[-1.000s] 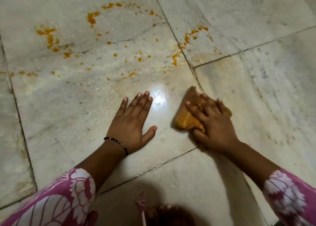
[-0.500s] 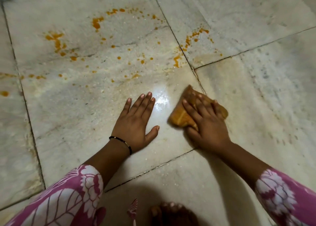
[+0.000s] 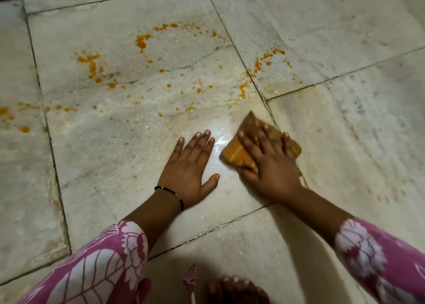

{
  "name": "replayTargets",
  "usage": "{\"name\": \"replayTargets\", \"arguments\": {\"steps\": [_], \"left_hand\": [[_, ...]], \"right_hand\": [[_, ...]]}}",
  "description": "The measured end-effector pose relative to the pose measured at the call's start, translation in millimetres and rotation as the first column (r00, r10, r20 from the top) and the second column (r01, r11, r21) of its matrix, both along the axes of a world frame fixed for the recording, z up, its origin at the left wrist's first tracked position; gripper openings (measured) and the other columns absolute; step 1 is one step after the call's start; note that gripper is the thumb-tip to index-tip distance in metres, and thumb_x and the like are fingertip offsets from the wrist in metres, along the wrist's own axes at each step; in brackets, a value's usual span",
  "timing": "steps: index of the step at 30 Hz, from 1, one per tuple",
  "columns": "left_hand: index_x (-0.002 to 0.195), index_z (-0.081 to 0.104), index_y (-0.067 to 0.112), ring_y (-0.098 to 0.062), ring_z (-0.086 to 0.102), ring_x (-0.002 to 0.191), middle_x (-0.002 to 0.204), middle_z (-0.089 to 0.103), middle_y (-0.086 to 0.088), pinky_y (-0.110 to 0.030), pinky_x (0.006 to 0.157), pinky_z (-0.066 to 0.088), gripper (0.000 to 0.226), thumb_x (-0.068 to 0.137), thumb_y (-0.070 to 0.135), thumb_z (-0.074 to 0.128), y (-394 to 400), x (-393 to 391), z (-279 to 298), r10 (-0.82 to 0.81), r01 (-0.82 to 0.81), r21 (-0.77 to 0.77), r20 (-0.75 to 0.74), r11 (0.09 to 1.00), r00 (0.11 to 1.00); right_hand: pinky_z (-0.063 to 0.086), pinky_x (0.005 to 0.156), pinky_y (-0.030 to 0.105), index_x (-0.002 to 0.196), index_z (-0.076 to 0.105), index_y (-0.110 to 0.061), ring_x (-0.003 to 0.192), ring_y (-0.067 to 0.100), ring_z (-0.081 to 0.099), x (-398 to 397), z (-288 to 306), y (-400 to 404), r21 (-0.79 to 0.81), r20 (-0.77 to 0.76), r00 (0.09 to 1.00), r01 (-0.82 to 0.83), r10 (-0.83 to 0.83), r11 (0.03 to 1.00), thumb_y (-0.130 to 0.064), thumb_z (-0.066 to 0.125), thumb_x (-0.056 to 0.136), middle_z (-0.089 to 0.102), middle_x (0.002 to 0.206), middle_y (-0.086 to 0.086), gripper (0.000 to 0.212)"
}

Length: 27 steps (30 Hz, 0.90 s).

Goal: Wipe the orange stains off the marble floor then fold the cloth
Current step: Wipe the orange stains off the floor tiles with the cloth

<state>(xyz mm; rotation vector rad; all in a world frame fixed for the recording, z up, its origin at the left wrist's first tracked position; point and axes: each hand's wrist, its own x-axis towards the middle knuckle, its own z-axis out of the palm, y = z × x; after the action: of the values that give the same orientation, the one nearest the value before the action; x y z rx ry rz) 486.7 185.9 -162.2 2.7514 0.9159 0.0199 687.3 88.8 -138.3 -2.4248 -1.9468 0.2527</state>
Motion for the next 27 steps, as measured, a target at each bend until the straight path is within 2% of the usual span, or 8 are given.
{"name": "replayTargets", "arguments": {"steps": [6, 9, 13, 17, 19, 22, 24, 27], "left_hand": [[0.150, 0.019, 0.013, -0.019, 0.010, 0.146, 0.158, 0.014, -0.004, -0.045, 0.116, 0.009, 0.076, 0.088, 0.055, 0.030, 1, 0, -2, 0.005, -0.005, -0.011, 0.031, 1.000, 1.000], [0.150, 0.019, 0.013, -0.019, 0.010, 0.146, 0.158, 0.013, -0.004, -0.045, 0.116, 0.009, 0.077, 0.087, 0.055, 0.031, 1, 0, -2, 0.008, -0.007, -0.016, 0.027, 1.000, 1.000], [0.150, 0.020, 0.015, -0.018, 0.010, 0.146, 0.158, 0.013, -0.003, -0.045, 0.117, 0.009, 0.076, 0.087, 0.056, 0.032, 1, 0, -2, 0.007, -0.007, -0.019, 0.027, 1.000, 1.000], [0.150, 0.020, 0.015, -0.017, 0.010, 0.145, 0.158, 0.013, -0.003, -0.044, 0.116, 0.007, 0.077, 0.087, 0.057, 0.034, 1, 0, -2, 0.007, -0.007, -0.008, 0.027, 1.000, 1.000], [0.150, 0.020, 0.014, -0.018, 0.011, 0.145, 0.158, 0.014, -0.004, -0.044, 0.116, 0.008, 0.076, 0.088, 0.056, 0.033, 0, -1, -3, 0.010, -0.010, -0.003, 0.024, 1.000, 1.000], [0.150, 0.019, 0.013, -0.018, 0.011, 0.145, 0.158, 0.014, -0.004, -0.044, 0.116, 0.008, 0.076, 0.088, 0.056, 0.032, 0, 0, -2, 0.008, -0.008, 0.000, 0.019, 1.000, 1.000], [0.150, 0.019, 0.014, -0.018, 0.010, 0.146, 0.158, 0.013, -0.003, -0.044, 0.116, 0.008, 0.076, 0.088, 0.056, 0.031, 0, -1, -2, 0.009, -0.009, -0.009, 0.020, 1.000, 1.000], [0.150, 0.018, 0.014, -0.017, 0.009, 0.146, 0.158, 0.013, -0.003, -0.044, 0.116, 0.007, 0.076, 0.088, 0.056, 0.031, 0, 0, -1, 0.008, -0.007, -0.004, 0.021, 1.000, 1.000]], "right_hand": [[0.025, 0.100, 0.052, 0.134, 0.054, -0.025, 0.121, 0.041, 0.042, 15, 16, -67, 0.071, 0.058, 0.997, 0.040, -0.044, 0.997, -0.053, 0.046, 0.082, 0.045, 0.135, 0.017, 0.060], [0.043, 0.081, 0.034, 0.118, 0.064, -0.018, 0.099, 0.027, 0.059, 13, 39, -48, 0.111, -0.276, 0.960, 0.079, -0.046, 0.991, -0.041, 0.048, 0.080, 0.062, 0.112, 0.004, 0.047], [0.048, 0.070, 0.016, 0.100, 0.066, -0.022, 0.082, 0.005, 0.065, -19, 68, -22, 0.105, -0.836, 0.530, 0.406, -0.141, 0.908, -0.030, 0.062, 0.084, 0.070, 0.087, -0.010, 0.019], [0.051, 0.068, 0.021, 0.102, 0.064, -0.009, 0.075, 0.008, 0.066, -1, 69, -14, -0.117, -0.935, 0.212, 0.570, -0.283, 0.813, -0.003, 0.055, 0.091, 0.071, 0.082, -0.004, 0.015], [0.052, 0.078, 0.031, 0.112, 0.061, -0.009, 0.085, 0.013, 0.063, 27, 58, -14, -0.158, -0.859, 0.270, 0.669, -0.435, 0.727, -0.002, 0.054, 0.092, 0.068, 0.103, 0.005, 0.023], [0.045, 0.093, 0.039, 0.133, 0.048, -0.017, 0.115, 0.023, 0.052, 53, 53, -12, 0.049, -0.495, 0.660, 0.670, -0.565, 0.741, -0.034, 0.055, 0.092, 0.051, 0.136, 0.009, 0.045], [0.037, 0.103, 0.045, 0.139, 0.044, -0.014, 0.128, 0.032, 0.042, 39, 45, -5, 0.103, -0.280, 0.879, 0.428, -0.387, 0.898, -0.047, 0.043, 0.087, 0.045, 0.143, 0.012, 0.062], [0.016, 0.113, 0.055, 0.149, 0.029, -0.014, 0.143, 0.029, 0.023, -12, 14, -10, -0.003, -0.088, 0.993, 0.082, -0.082, 0.997, -0.047, 0.028, 0.092, 0.028, 0.155, 0.008, 0.066]]}}
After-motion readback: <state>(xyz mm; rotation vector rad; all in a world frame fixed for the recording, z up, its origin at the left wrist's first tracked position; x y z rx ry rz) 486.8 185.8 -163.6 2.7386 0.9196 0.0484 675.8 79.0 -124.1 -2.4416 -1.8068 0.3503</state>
